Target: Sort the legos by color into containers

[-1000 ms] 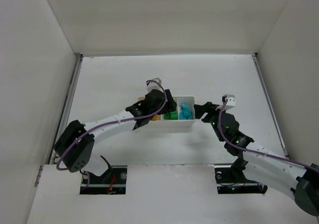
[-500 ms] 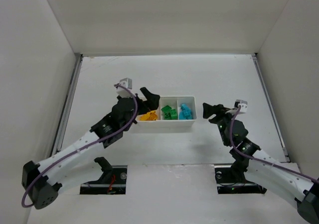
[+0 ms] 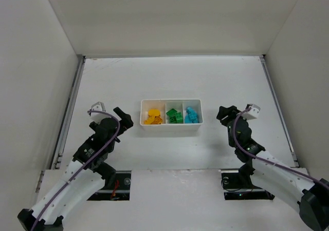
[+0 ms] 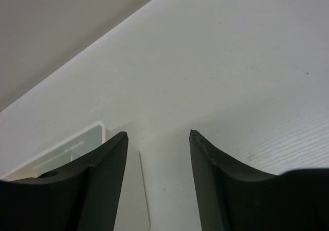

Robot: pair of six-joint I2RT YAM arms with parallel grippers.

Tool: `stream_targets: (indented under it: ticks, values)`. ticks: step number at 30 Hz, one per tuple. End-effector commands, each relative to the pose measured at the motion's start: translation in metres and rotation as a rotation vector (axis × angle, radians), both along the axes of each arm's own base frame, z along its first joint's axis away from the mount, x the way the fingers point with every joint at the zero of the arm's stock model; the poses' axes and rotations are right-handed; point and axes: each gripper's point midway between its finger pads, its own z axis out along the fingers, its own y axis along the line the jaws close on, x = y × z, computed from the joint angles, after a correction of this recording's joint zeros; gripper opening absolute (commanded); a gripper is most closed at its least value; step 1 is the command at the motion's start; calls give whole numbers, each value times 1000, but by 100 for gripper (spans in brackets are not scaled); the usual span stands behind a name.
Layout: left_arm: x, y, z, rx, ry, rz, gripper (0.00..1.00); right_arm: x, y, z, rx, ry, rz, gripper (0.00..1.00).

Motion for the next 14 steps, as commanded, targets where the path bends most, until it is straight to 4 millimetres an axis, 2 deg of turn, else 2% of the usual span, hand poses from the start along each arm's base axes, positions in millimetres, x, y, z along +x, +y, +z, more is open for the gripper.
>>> stream_targets:
  ticks: [1,5,11,14]
  values:
    - [-12,26,-24,-47,86,173,100,4,-11,-3,-4,-4,-73,60]
    - [-10,20,-35,-57,118,153,100,6,-13,-9,-32,15,-86,68]
    - [0,10,-46,-56,120,110,100,6,-13,-6,-48,9,-91,73]
    - [5,12,-52,-18,152,119,100,6,-8,-8,-54,17,-76,78]
